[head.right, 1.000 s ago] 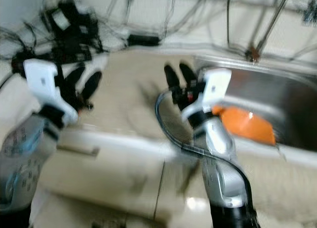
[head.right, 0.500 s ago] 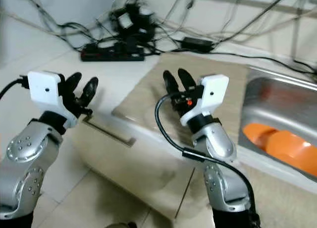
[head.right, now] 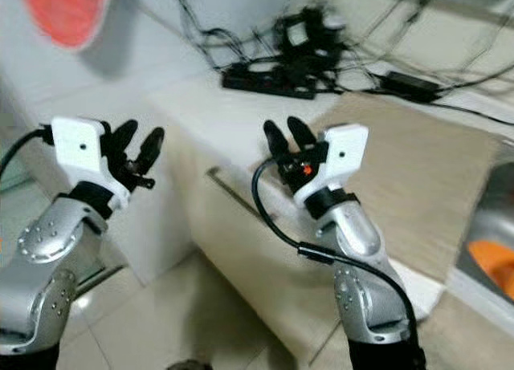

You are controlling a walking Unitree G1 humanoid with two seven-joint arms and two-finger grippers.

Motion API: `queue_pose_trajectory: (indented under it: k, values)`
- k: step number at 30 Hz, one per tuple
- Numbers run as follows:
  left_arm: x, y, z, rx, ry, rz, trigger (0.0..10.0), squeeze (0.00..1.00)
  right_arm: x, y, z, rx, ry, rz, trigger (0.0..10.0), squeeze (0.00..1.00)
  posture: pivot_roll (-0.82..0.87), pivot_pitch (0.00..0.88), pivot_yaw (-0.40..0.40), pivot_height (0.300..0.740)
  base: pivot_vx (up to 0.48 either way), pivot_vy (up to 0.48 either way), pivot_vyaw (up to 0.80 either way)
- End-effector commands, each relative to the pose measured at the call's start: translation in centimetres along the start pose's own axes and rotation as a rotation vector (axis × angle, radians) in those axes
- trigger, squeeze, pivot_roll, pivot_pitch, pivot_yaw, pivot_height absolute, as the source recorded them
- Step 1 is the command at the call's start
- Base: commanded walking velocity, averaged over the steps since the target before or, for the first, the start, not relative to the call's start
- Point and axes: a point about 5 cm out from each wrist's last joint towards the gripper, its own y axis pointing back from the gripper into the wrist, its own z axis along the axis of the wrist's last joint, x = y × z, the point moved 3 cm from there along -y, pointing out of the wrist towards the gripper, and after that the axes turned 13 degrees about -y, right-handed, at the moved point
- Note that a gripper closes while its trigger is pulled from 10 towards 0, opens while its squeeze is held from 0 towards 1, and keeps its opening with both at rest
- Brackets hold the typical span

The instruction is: Kitchen organization

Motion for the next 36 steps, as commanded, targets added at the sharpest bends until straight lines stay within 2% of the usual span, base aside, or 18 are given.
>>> queue_pose_trajectory:
  k: [1,16,36]
  values:
    - [0.4,0.0,0.1,0.003,-0.013,0.015,10.0,0.00,0.3,-0.1,0.0,0.004,-0.014,0.009,10.0,0.00,-0.04,0.000,-0.003,0.740,0.000,0.000,0.80]
    - [0.8,-0.1,0.3,-0.005,-0.044,0.039,10.0,0.00,0.5,0.1,-0.9,0.042,-0.033,0.032,10.0,0.00,-0.04,0.000,-0.004,0.740,0.000,0.000,0.80]
    - [0.2,0.0,0.2,-0.014,-0.054,0.003,10.0,0.00,1.1,0.8,-2.8,0.133,-0.067,0.086,10.0,0.00,-0.04,0.000,-0.013,0.740,0.000,0.000,0.80]
